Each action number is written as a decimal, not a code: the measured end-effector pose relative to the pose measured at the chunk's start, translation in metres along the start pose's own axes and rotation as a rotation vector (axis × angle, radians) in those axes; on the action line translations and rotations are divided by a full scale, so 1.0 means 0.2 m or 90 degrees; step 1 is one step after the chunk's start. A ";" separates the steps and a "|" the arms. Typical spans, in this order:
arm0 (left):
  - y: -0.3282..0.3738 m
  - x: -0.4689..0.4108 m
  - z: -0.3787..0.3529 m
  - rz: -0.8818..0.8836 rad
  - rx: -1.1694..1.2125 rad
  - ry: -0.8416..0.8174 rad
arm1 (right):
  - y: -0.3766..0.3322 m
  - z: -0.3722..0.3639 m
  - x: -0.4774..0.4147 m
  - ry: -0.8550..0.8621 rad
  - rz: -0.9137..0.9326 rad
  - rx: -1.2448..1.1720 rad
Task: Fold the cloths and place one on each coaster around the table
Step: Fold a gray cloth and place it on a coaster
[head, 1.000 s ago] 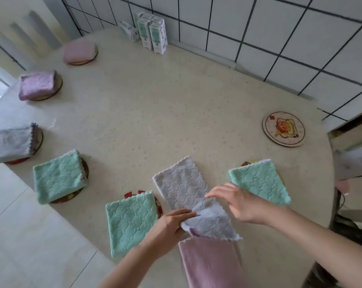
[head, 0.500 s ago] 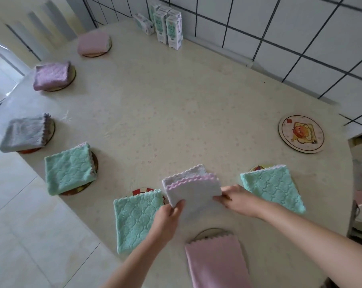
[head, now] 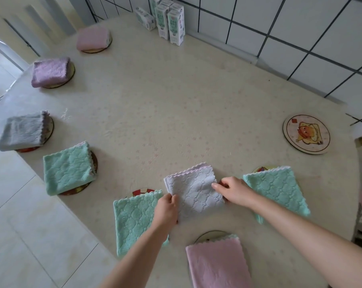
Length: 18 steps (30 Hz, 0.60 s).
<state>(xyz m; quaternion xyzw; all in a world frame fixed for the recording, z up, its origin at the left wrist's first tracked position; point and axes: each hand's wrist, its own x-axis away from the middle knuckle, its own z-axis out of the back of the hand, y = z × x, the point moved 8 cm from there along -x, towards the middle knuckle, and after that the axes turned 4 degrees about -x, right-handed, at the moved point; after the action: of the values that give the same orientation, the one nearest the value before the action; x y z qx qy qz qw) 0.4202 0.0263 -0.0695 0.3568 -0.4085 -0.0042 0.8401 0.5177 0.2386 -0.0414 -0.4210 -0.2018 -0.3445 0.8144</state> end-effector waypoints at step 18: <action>0.07 0.04 0.03 0.004 -0.060 0.041 | -0.19 0.01 -0.16 0.149 -0.004 0.027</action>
<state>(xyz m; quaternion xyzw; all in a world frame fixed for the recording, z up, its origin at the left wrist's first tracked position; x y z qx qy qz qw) 0.4174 0.0314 -0.0529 0.3153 -0.3817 -0.0094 0.8688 0.4684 0.2367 -0.0395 -0.3602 -0.1142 -0.3897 0.8398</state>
